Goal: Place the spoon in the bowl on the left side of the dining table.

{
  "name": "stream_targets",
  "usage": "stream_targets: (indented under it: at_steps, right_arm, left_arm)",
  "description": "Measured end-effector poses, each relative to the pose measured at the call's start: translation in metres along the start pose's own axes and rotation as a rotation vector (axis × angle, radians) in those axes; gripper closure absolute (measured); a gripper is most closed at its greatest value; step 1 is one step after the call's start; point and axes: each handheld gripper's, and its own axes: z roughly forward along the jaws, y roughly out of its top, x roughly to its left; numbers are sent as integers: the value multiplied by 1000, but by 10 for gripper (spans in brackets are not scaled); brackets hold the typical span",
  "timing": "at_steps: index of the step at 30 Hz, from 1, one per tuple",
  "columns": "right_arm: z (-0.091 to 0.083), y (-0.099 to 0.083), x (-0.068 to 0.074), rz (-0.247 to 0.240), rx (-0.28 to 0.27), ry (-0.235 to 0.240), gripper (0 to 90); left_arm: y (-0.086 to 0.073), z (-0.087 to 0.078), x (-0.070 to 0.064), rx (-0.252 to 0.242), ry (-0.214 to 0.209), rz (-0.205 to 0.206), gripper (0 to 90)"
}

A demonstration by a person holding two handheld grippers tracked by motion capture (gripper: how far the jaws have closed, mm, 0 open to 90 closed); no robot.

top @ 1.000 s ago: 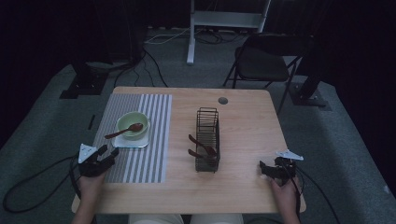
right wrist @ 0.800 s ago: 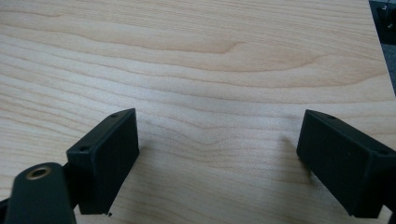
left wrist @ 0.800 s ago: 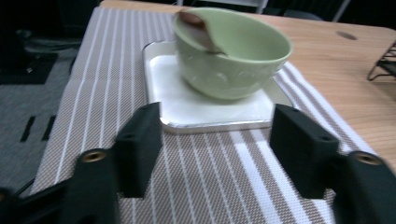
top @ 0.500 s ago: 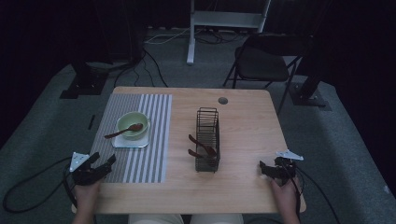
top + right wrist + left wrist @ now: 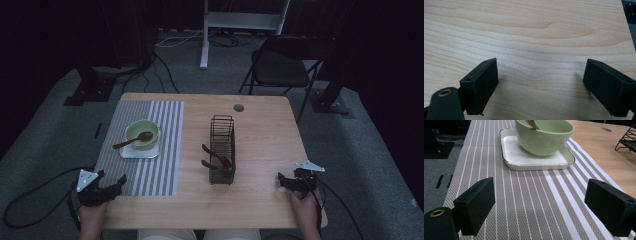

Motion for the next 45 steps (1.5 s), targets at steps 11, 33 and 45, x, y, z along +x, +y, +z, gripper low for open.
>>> stream_targets:
  at_steps: [11, 33, 45]
  right_arm:
    - [0, 0, 0, 0, 0, 0, 122]
    - [0, 0, 0, 0, 0, 0, 122]
    - [0, 0, 0, 0, 0, 0, 122]
  left_arm:
    - [-14, -13, -1, -11, -26, -2, 15]
    - [-36, -57, 15, -48, 64, -26, 15]
    - [-52, -71, 31, -9, 133, -31, 15]
